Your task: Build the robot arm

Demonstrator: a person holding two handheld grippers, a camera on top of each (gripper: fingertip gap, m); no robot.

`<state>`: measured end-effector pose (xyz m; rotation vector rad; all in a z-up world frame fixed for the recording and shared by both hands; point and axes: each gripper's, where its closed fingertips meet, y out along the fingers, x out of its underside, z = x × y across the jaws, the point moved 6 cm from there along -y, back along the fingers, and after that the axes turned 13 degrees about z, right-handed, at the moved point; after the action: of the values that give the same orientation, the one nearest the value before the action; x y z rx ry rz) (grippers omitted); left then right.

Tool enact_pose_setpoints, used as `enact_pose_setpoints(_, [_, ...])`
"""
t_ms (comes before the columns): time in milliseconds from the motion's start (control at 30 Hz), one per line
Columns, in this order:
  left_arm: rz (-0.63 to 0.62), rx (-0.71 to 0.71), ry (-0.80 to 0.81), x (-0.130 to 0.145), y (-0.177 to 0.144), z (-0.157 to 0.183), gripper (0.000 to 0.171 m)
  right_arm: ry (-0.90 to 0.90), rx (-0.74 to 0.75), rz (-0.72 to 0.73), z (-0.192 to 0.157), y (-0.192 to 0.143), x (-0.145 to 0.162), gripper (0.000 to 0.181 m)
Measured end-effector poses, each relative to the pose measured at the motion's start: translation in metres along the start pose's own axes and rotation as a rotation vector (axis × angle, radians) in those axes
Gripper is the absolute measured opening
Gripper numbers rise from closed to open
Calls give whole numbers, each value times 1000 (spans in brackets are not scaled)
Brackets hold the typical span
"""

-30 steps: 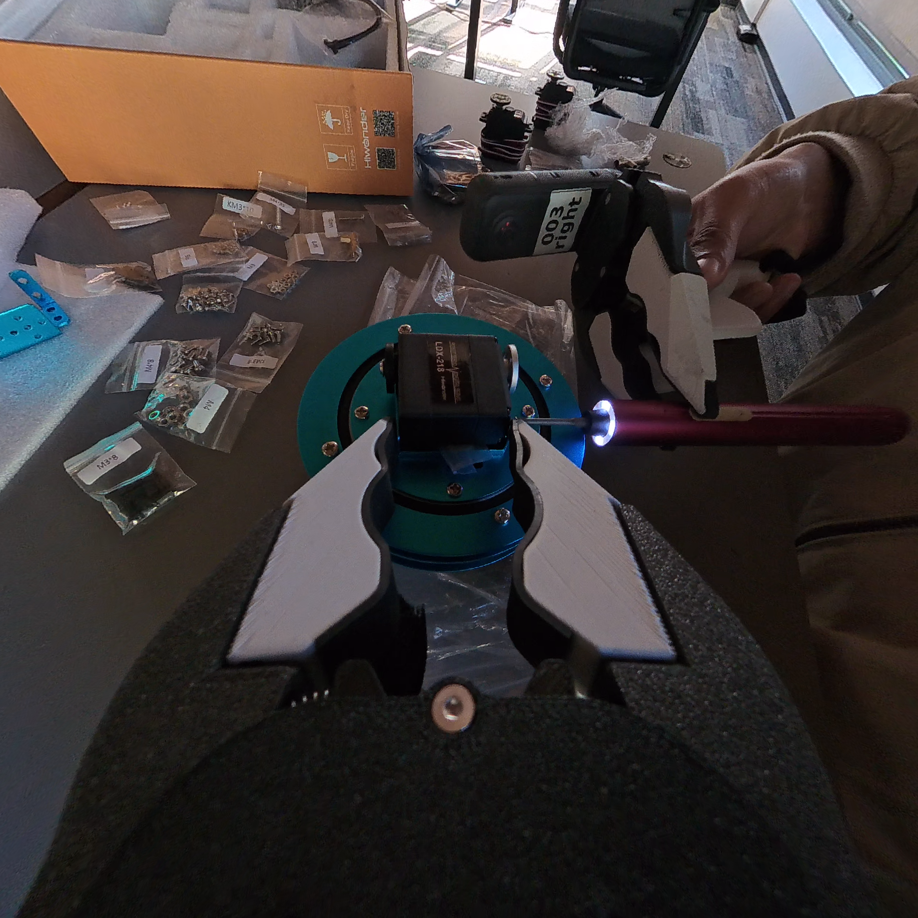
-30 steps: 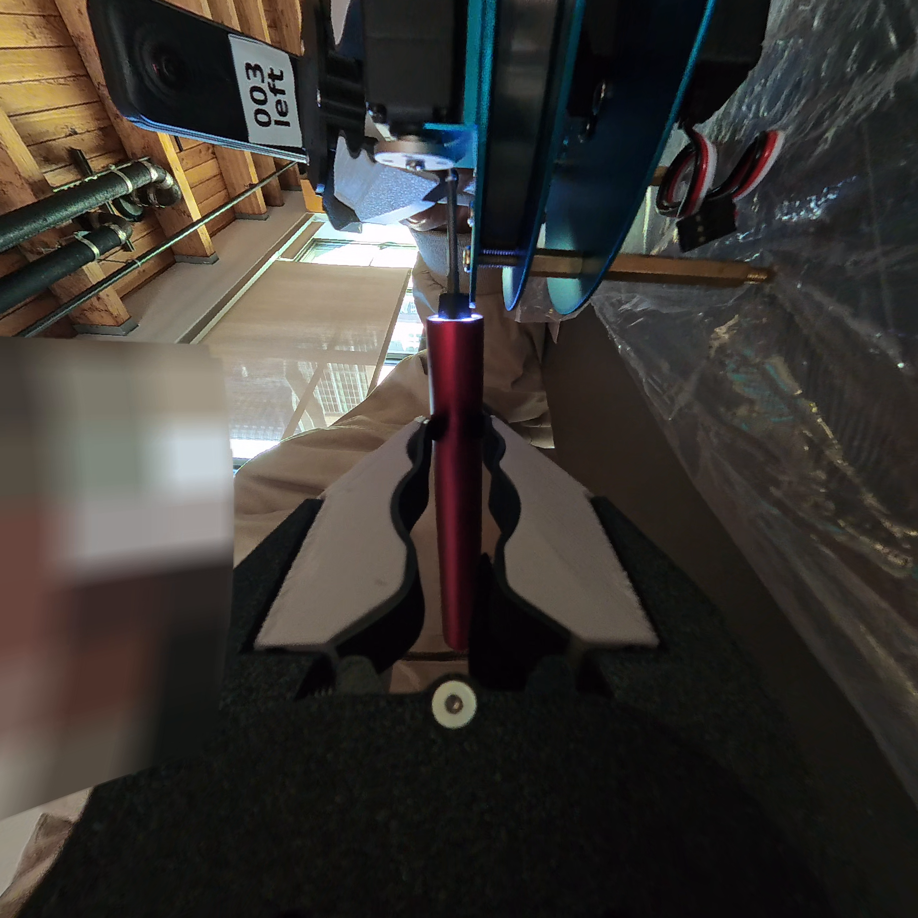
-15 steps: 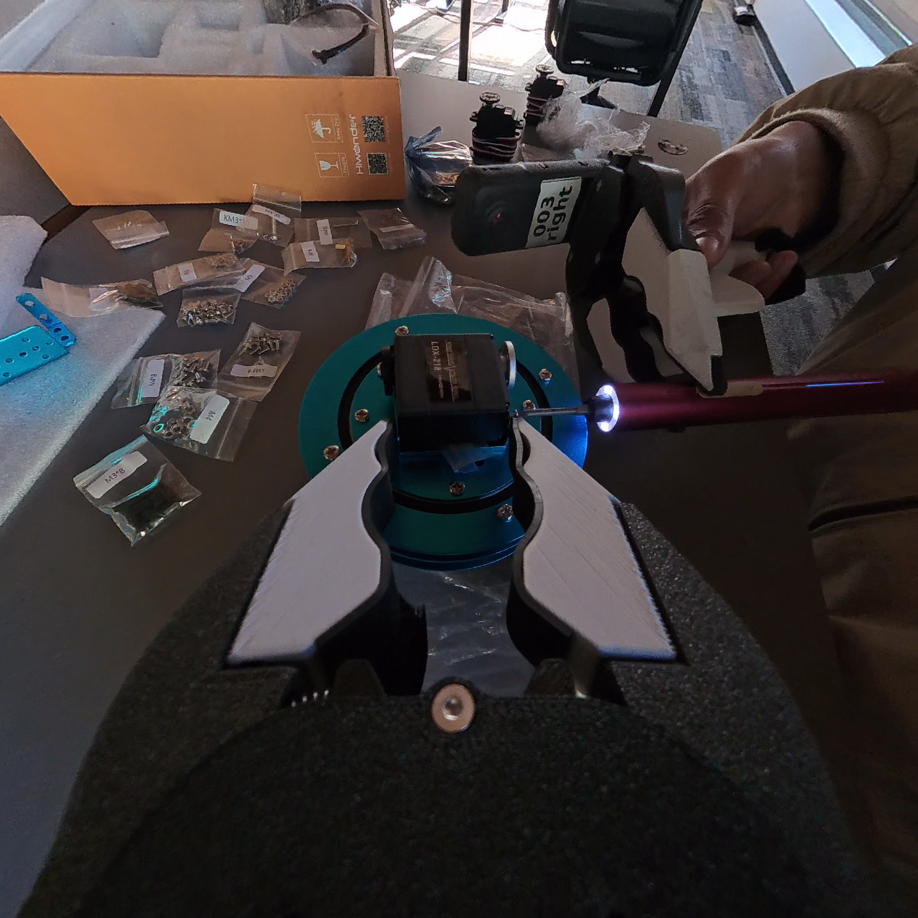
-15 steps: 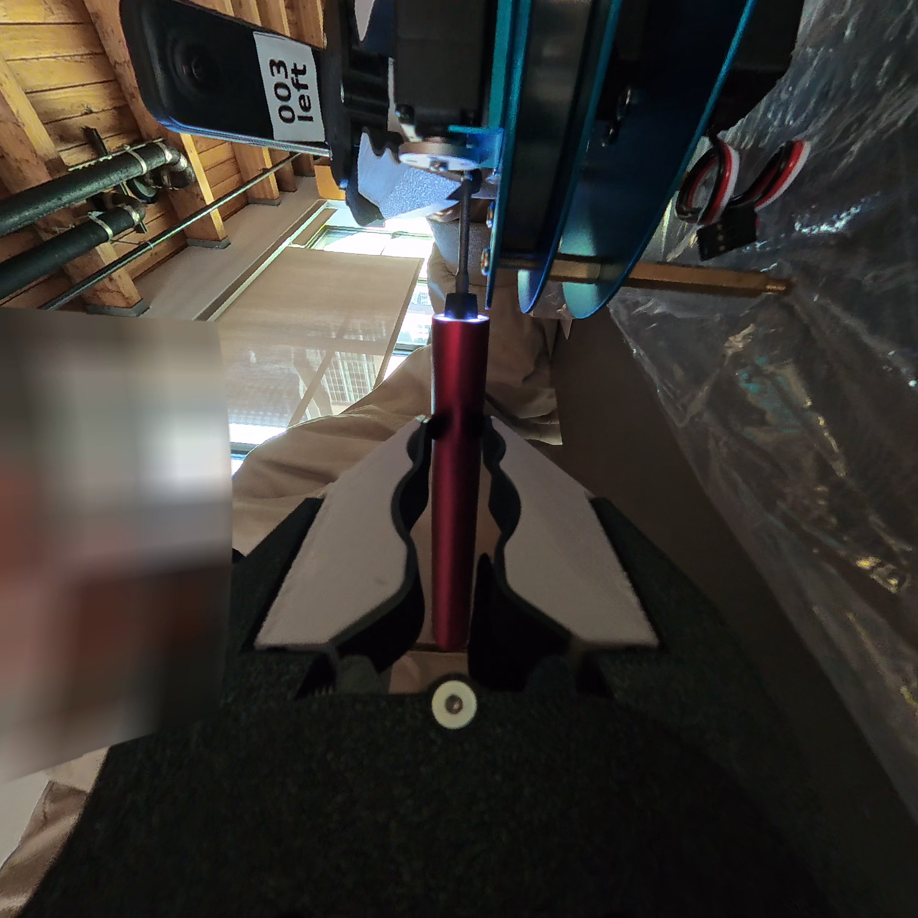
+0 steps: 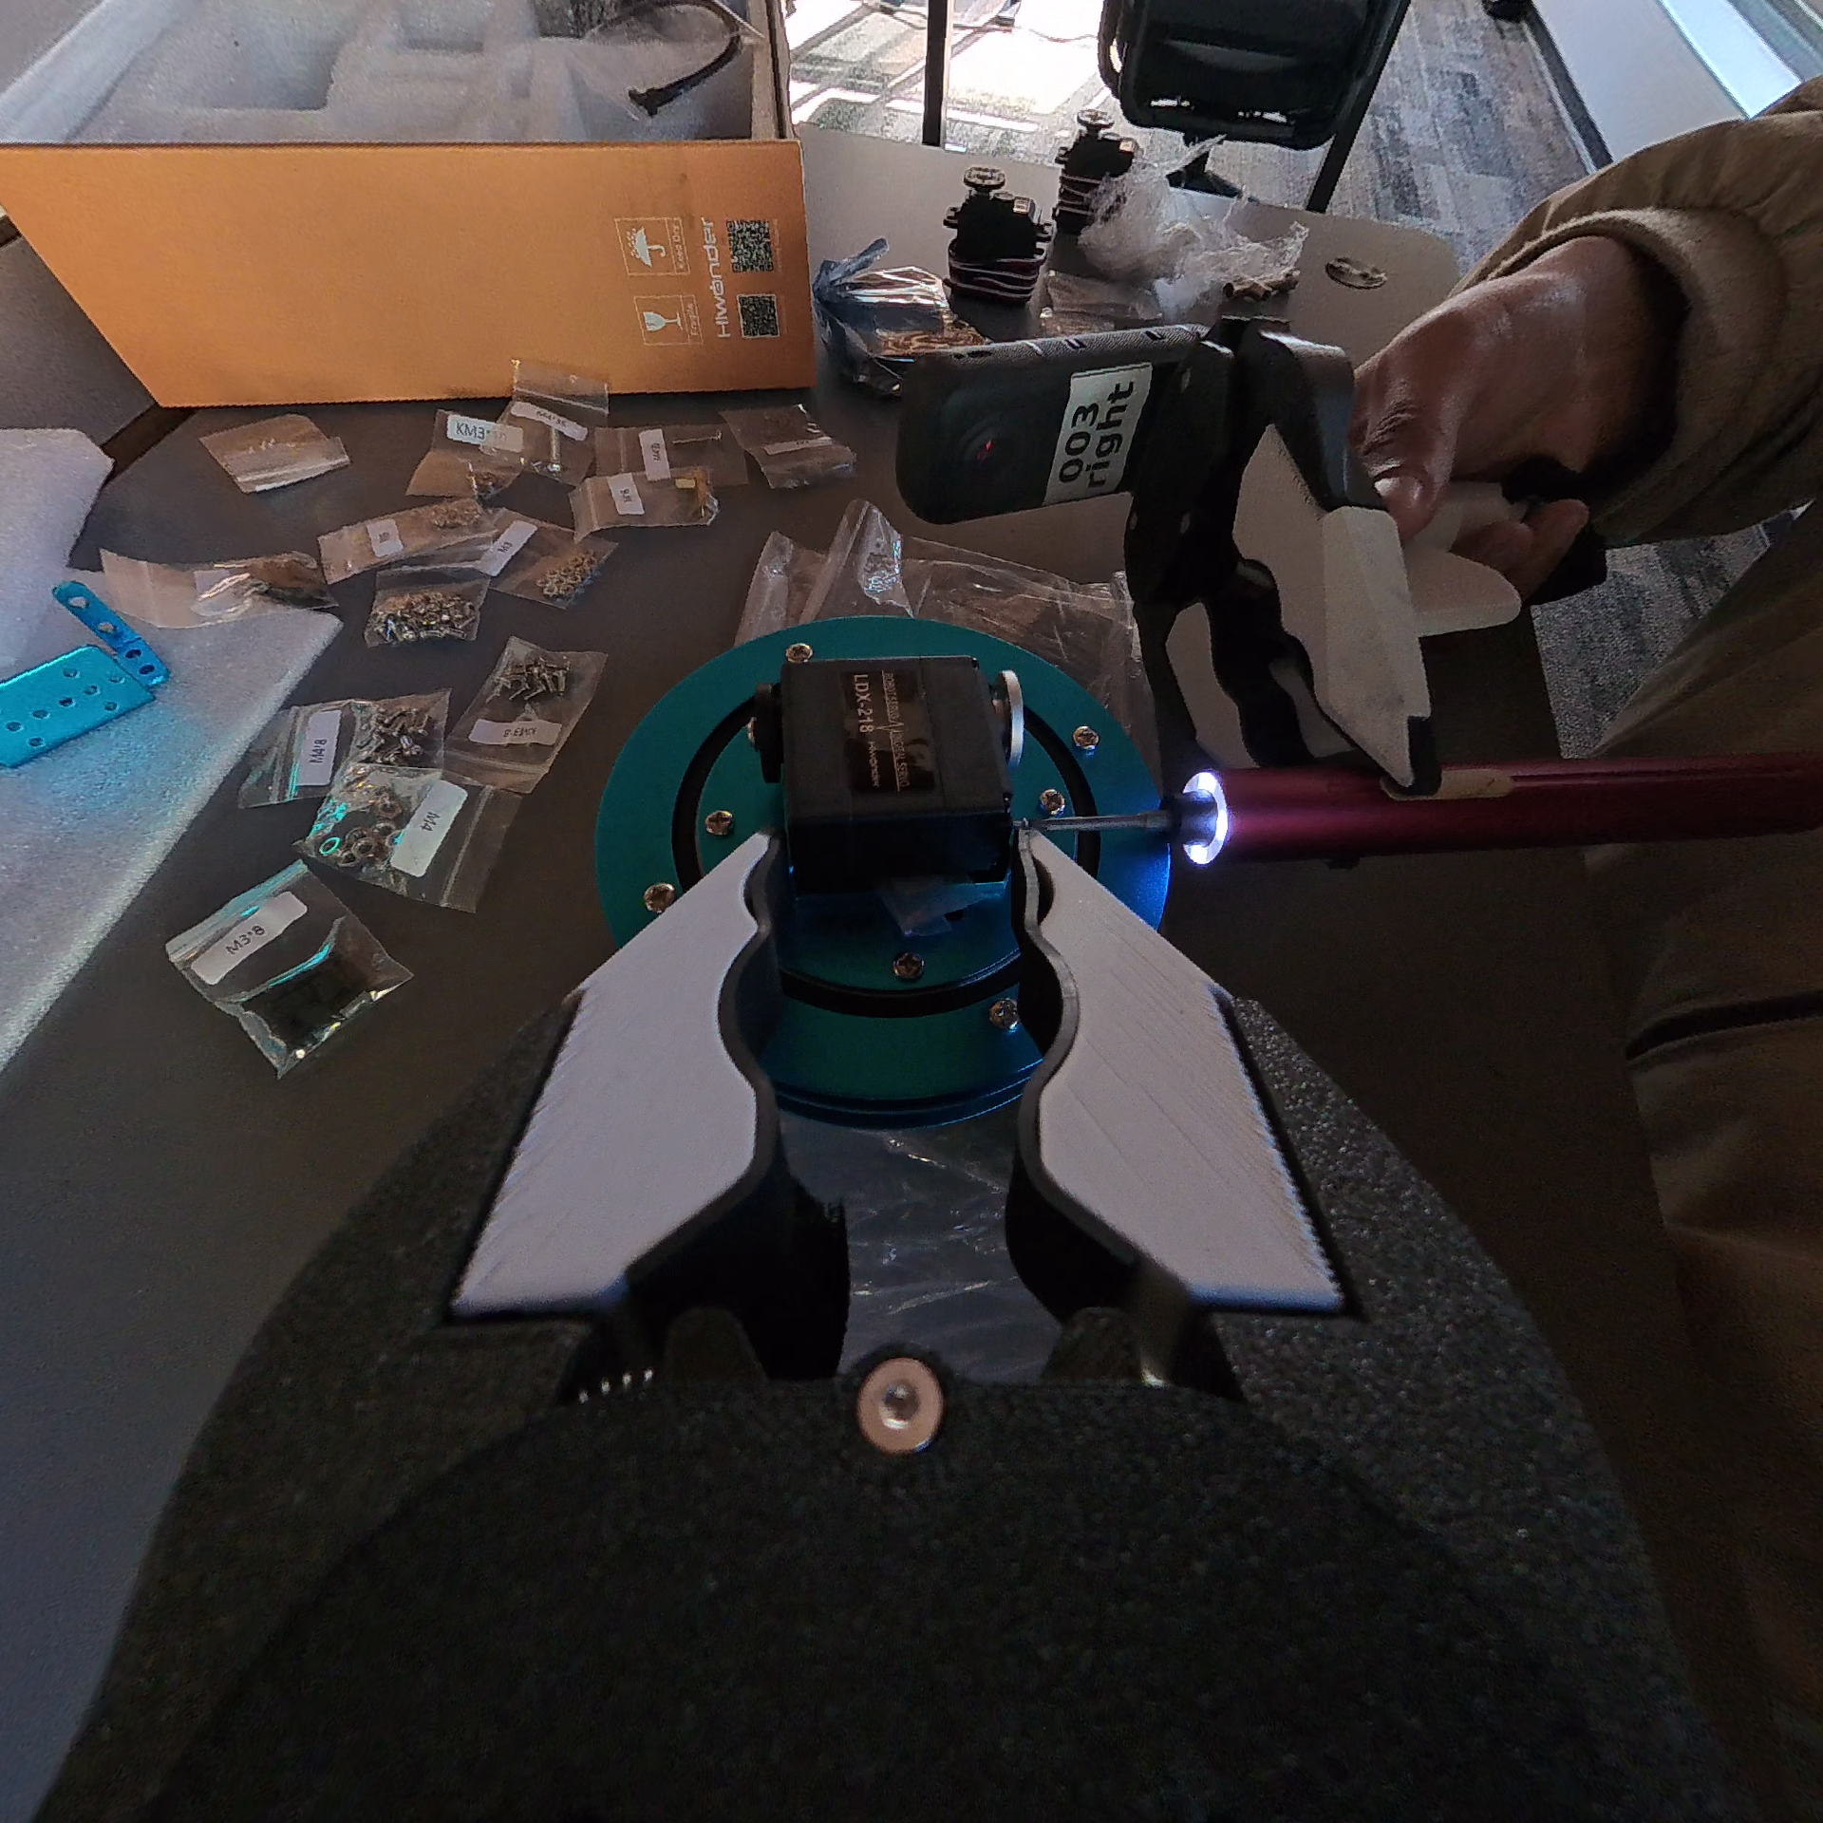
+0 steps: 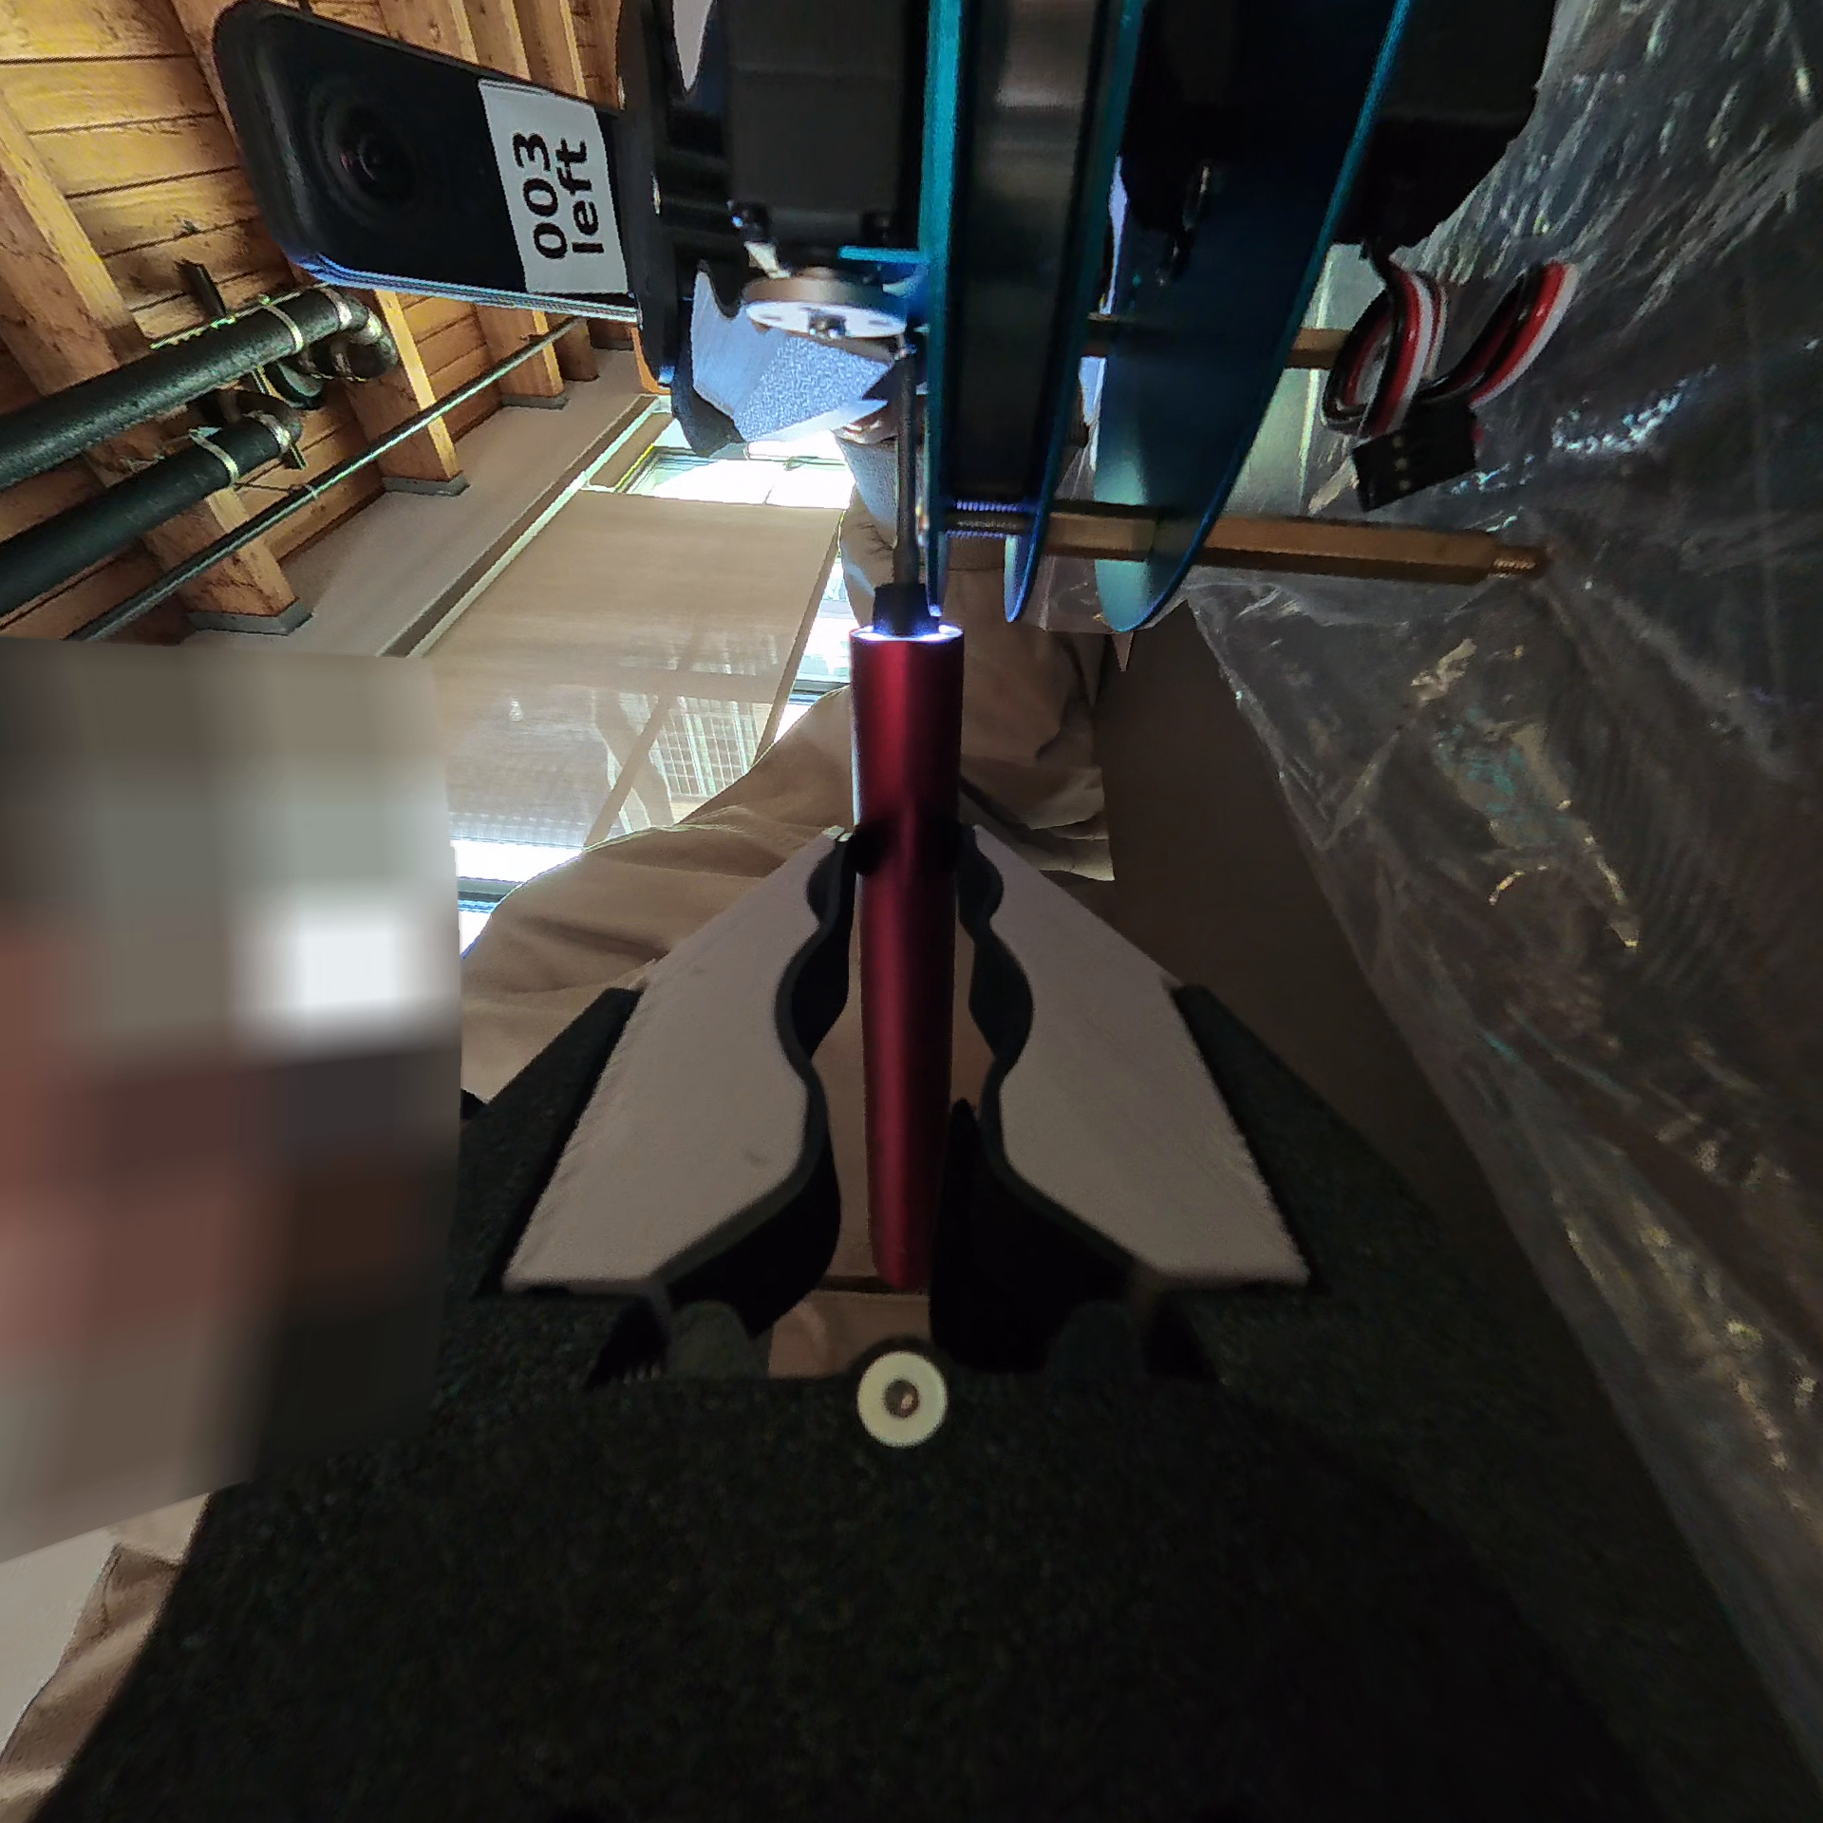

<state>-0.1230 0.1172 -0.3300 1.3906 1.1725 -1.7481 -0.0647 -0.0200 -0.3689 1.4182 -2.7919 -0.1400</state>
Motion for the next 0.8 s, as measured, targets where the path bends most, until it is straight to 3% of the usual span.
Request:
enact_pose_setpoints(167, [9, 14, -57, -1, -2, -1, 46, -16, 12, 6, -1, 0, -1, 18])
enact_pose_setpoints(300, [87, 32, -188, -9, -3, -7, 64, -11, 11, 7, -1, -2, -2, 19])
enact_pose_setpoints(433, [74, 39, -165, -8, 3, -7, 44, -1, 4, 4, -2, -1, -2, 19])
enact_pose_setpoints(800, [64, 38, -127, -7, 2, -6, 45, 20, -1, 11, -6, 1, 0, 18])
